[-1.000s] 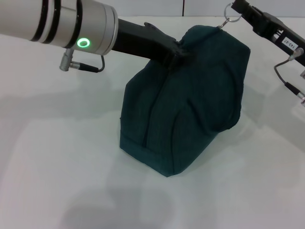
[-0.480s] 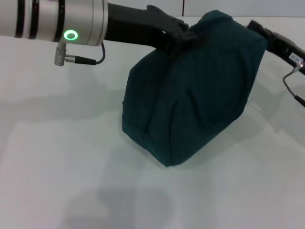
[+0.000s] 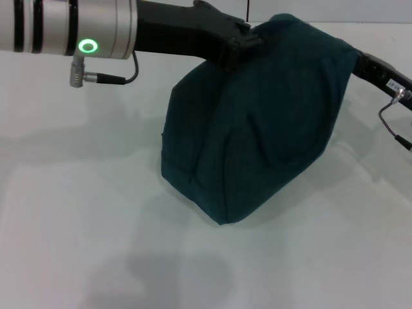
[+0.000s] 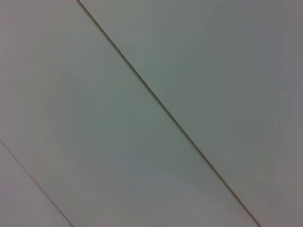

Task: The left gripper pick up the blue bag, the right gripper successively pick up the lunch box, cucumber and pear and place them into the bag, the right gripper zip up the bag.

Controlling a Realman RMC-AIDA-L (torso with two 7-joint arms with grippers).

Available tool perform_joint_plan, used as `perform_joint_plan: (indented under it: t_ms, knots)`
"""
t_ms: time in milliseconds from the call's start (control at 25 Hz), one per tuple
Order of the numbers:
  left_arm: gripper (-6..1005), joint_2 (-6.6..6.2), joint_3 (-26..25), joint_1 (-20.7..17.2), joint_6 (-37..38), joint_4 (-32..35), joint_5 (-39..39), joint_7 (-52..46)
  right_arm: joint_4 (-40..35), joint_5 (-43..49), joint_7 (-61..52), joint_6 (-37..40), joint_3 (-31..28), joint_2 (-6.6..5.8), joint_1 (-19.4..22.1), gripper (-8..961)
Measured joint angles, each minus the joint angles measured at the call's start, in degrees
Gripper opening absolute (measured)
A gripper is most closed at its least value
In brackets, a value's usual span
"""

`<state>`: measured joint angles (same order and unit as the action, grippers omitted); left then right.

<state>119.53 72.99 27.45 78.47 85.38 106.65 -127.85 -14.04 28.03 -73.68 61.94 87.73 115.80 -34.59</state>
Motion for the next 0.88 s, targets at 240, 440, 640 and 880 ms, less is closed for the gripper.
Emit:
perform_joint_plan:
  t_ms: [240, 440, 640, 880]
  knots:
    - [49, 0.00, -2.5, 1.0, -1.0, -5.3, 0.0, 3.5, -0.1, -0.5, 2.4, 5.2, -2.0, -0.23, 1.7, 65]
    - [48, -0.01, -3.4, 2.9, -2.4, -11.4, -0.6, 7.7, -0.1, -0.5, 4.1, 8.2, -4.1, -0.43, 3.8, 236]
    - [70, 0.00, -3.5, 3.2, -4.2, -15.3, -0.5, 9.2, -0.1, -0.4, 4.3, 8.9, -4.2, -0.84, 5.2, 425]
    - [182, 0.00, -4.0, 2.4, -4.6, -15.7, -2.0, 11.9, -0.9, -0.1, 5.2, 9.5, -4.2, -1.66, 6.5, 600]
